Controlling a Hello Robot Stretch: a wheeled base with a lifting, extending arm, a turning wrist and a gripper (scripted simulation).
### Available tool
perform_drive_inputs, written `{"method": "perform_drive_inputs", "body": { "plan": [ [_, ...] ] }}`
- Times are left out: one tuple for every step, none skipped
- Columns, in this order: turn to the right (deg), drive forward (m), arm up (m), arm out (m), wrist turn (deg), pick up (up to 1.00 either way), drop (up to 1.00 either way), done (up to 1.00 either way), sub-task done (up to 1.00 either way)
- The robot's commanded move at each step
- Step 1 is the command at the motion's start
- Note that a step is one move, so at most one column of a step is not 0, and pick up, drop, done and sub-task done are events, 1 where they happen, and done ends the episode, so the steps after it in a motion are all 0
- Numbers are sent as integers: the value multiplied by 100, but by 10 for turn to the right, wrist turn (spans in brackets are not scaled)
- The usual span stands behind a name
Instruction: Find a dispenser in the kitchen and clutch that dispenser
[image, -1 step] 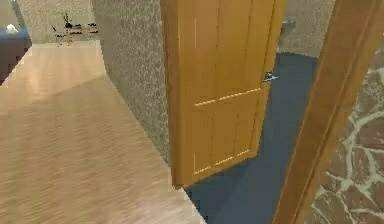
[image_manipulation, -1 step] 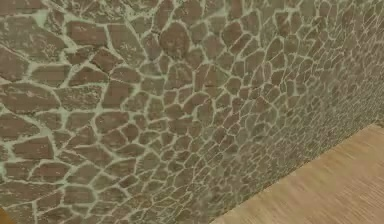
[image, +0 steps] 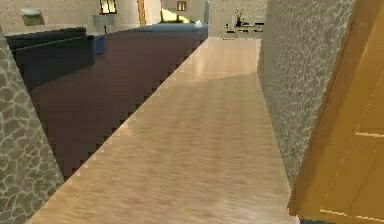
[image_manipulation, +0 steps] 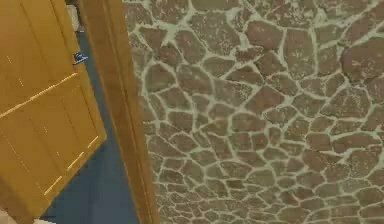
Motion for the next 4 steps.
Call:
{"method": "perform_drive_inputs", "body": {
  "plan": [
    [0,100,0,0,0,0,0,0,0],
    [0,100,0,0,0,0,0,0,0],
    [0,100,0,0,0,0,0,0,0],
    [0,100,0,0,0,0,0,0,0]
  ]
}}
